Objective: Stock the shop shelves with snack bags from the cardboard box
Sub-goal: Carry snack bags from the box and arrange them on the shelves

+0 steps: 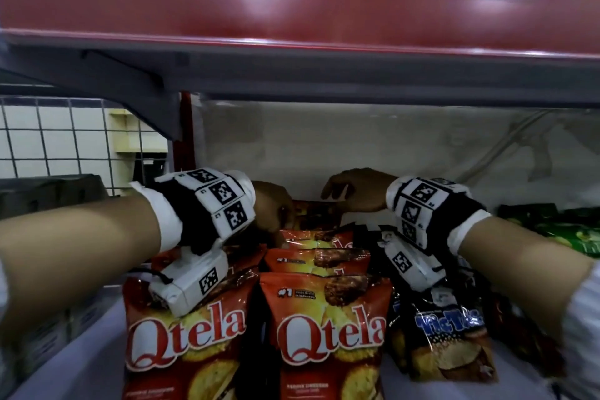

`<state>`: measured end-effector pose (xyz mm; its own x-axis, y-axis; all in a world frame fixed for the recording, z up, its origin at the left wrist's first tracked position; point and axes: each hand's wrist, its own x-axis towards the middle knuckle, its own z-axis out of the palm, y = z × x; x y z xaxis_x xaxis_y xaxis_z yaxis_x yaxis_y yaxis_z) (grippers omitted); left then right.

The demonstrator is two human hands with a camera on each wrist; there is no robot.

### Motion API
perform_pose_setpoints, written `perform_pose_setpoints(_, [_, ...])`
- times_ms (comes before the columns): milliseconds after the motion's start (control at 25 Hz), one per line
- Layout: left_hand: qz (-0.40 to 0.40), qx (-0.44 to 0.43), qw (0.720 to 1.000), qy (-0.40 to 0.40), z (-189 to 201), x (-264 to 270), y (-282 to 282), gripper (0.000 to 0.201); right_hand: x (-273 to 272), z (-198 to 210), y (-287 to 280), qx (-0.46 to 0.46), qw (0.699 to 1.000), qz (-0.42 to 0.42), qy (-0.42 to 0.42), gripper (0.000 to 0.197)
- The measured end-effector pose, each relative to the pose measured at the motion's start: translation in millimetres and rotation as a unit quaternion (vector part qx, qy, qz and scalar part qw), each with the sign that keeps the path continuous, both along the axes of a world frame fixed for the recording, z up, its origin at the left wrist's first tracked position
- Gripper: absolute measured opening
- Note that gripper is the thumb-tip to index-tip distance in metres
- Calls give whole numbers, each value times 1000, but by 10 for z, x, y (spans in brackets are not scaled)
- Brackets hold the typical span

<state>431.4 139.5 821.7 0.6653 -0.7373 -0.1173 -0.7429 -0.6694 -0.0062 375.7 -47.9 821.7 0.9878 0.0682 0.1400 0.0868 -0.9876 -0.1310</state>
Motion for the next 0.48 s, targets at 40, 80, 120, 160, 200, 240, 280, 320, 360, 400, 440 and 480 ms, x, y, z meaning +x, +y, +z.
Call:
perform_pose_setpoints(40, [-5,1,1000,-16,6,-12,-10,38,50,-30,28,-39,999,-7,9,36])
perform_pose_setpoints(80, [-7,-1,1000,-29,10,-19,-16,38,108,-67,58,-69,998,-6,10,35])
perform_pose_setpoints(120, [-7,-7,999,-36,14,-23,-21,38,162,-101,90,-88,996,1,-2,32])
perform_pose_setpoints(160, [-3,-12,999,-38,12,-27,-20,40,206,-129,122,-99,995,9,-15,30])
perform_pose_setpoints(200, [2,-11,999,-43,2,-20,-18,43,241,-140,137,-100,994,16,-31,28])
perform_pose_setpoints(240, [5,-8,999,-45,-11,-8,-12,46,276,-147,146,-91,995,21,-42,27])
perform_pose_setpoints(280, [8,-3,999,-42,-25,-4,-9,48,301,-146,143,-81,995,23,-46,26])
perform_pose_setpoints(320, [8,3,999,-35,-45,2,3,48,318,-151,146,-76,996,20,-42,27])
perform_pose_setpoints(360, [5,7,1000,-25,-59,2,9,47,332,-155,146,-70,997,13,-36,28])
perform_pose_setpoints(400, [-1,8,1000,-18,-67,4,14,45,350,-152,135,-61,998,8,-30,30])
perform_pose_setpoints(440, [-4,6,1000,-13,-68,11,21,44,361,-142,120,-52,998,5,-25,30])
perform_pose_setpoints(480, [-6,1,1000,-7,-65,9,27,44,371,-127,104,-42,999,0,-24,30])
